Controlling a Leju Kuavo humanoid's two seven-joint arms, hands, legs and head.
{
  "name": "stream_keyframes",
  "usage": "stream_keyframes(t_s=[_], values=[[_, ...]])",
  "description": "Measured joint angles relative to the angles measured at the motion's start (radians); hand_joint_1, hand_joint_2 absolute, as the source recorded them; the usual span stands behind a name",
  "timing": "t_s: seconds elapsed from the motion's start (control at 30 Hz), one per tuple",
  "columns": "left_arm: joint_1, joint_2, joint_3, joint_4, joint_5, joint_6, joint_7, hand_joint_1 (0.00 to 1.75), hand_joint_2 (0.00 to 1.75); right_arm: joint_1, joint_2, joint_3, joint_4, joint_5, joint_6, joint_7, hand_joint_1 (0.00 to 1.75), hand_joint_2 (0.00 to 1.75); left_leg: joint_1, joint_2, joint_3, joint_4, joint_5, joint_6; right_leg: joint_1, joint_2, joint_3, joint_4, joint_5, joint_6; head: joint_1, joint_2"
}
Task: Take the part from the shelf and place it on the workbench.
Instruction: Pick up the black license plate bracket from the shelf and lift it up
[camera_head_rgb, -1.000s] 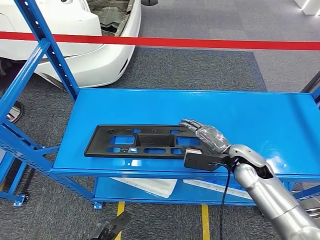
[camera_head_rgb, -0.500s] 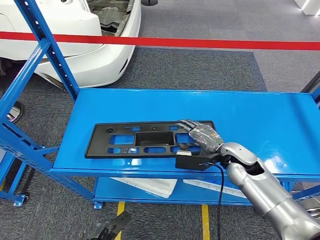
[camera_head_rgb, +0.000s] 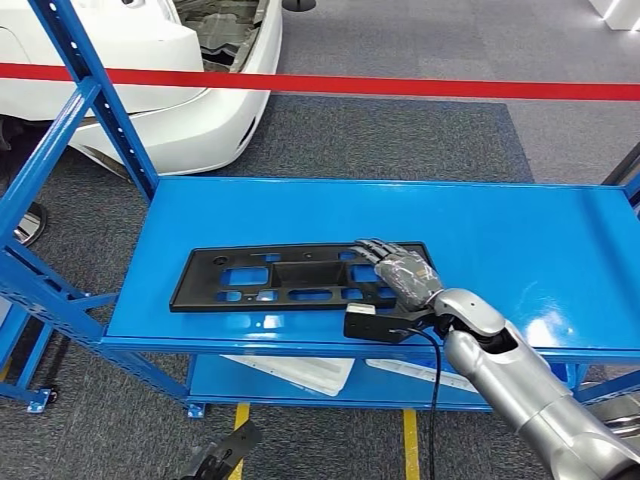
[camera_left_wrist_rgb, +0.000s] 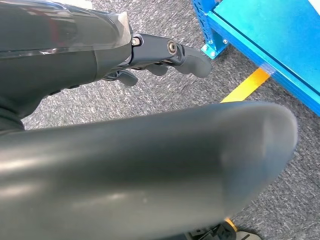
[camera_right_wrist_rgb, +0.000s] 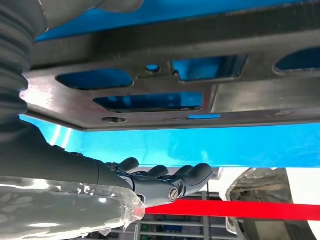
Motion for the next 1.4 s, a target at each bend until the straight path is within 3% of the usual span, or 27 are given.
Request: stream_keyframes(t_s=[0.47,0.97,1.4], values=[[0.0,0.0,-0.001,0.0,0.002,0.0,0.0,0.0,0.0,0.002,0.001,-0.019,-0.028,0.04,0.003,0.013,0.0,1.75,0.0,0.0,0.0,0.0,0.0,0.0,0.0,0.0,0.0,0.0,0.0,0.0,0.0,0.0],[0.0,0.0,-0.006,0.0,0.014,0.003,0.002,0.0,0.0,0.002,0.021,0.011,0.047,0.111,-0.017,0.023,0.0,1.75,0.0,0.0,0.0,0.0,0.0,0.0,0.0,0.0,0.0,0.0,0.0,0.0,0.0,0.0],[0.0,0.0,-0.006,0.0,0.018,0.009,0.003,0.0,0.0,0.005,0.041,0.02,0.094,0.285,-0.205,0.137,0.0,1.75,0.0,0.0,0.0,0.0,0.0,0.0,0.0,0.0,0.0,0.0,0.0,0.0,0.0,0.0]])
